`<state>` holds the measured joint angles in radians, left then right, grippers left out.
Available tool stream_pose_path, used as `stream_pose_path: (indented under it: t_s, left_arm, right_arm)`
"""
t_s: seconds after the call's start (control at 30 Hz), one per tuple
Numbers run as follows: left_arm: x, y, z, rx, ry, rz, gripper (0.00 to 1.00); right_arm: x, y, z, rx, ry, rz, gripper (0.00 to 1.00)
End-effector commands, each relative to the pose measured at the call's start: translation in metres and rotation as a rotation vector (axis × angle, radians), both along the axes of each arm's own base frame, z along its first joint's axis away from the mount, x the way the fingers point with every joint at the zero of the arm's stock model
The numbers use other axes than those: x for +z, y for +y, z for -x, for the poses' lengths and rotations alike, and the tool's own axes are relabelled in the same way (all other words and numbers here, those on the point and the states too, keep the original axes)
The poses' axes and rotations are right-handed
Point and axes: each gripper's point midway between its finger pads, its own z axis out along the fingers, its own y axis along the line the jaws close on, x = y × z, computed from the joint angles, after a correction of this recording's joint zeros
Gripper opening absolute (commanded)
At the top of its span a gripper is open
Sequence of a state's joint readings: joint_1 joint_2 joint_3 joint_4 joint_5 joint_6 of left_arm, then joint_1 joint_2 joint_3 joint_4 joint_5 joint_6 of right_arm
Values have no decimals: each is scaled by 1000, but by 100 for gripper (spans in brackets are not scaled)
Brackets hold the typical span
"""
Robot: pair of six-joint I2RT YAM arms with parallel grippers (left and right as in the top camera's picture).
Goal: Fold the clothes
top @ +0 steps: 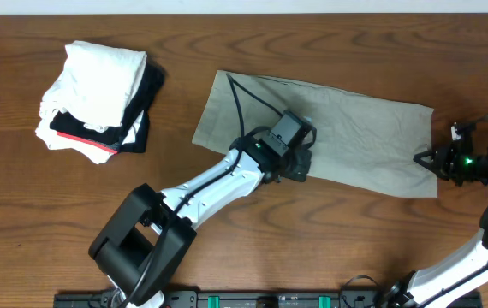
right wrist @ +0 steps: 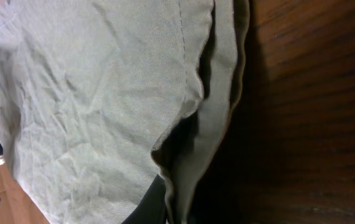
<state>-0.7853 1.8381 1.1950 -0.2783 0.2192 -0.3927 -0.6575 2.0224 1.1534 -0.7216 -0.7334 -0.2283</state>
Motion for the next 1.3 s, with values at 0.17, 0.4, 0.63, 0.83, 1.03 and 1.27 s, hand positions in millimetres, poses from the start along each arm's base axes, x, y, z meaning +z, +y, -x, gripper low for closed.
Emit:
stream_pose_path:
  t_s: [0.17, 0.4, 0.63, 0.83, 1.03, 1.27]
  left_arm:
    - [25, -24, -14, 9, -129, 60, 6]
    - [-18, -22, -11, 5, -69, -6, 6]
    - [-64, -22, -12, 14, -21, -49, 6]
    - [-79, -14, -4, 34, 33, -88, 6]
    - [-13, -30, -19, 37, -70, 25, 6]
    - [38, -34, -30, 54, -179, 102, 6]
  right_arm:
    - [4, 8, -6, 43, -17, 26, 8]
    - [1, 13, -8, 69, -4, 49, 7]
    - [1, 15, -8, 74, -4, 50, 6]
    - [0, 13, -7, 74, 5, 62, 6]
    - [0, 13, -7, 74, 7, 61, 5]
    - [0, 7, -13, 65, -25, 81, 1]
